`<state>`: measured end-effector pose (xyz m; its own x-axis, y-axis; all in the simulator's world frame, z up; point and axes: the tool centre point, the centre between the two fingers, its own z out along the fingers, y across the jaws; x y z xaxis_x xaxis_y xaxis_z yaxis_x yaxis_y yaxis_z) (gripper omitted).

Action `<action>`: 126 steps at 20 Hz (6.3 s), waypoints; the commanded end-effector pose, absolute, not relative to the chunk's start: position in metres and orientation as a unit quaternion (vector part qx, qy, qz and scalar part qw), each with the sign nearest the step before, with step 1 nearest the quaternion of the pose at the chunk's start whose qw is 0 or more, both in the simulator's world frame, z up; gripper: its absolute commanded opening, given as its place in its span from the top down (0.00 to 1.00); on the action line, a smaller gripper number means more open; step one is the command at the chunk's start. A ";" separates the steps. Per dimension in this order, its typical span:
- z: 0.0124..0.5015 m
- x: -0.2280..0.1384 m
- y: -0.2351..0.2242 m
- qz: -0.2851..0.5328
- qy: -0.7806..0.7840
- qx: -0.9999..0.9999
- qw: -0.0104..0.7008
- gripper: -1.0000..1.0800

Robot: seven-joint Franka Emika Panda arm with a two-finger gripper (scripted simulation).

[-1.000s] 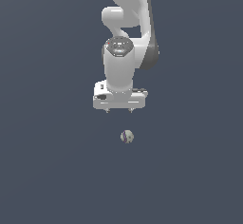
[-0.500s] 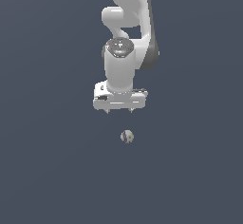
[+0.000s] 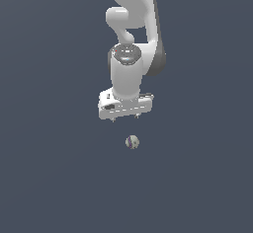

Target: Pick up the object and move it to a goal position.

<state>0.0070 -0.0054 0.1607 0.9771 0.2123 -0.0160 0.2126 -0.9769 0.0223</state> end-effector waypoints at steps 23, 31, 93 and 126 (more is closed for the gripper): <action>0.121 0.034 0.012 -0.011 0.438 0.899 0.010 0.04; 0.108 0.043 0.018 -0.009 0.538 0.843 0.006 0.04; 0.054 0.050 0.028 0.000 0.695 0.719 0.000 1.00; 0.324 -0.055 0.028 0.000 0.695 0.719 0.000 1.00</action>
<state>-0.0506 0.0274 0.3131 0.0330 0.9995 -0.0005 0.9995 -0.0330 -0.0003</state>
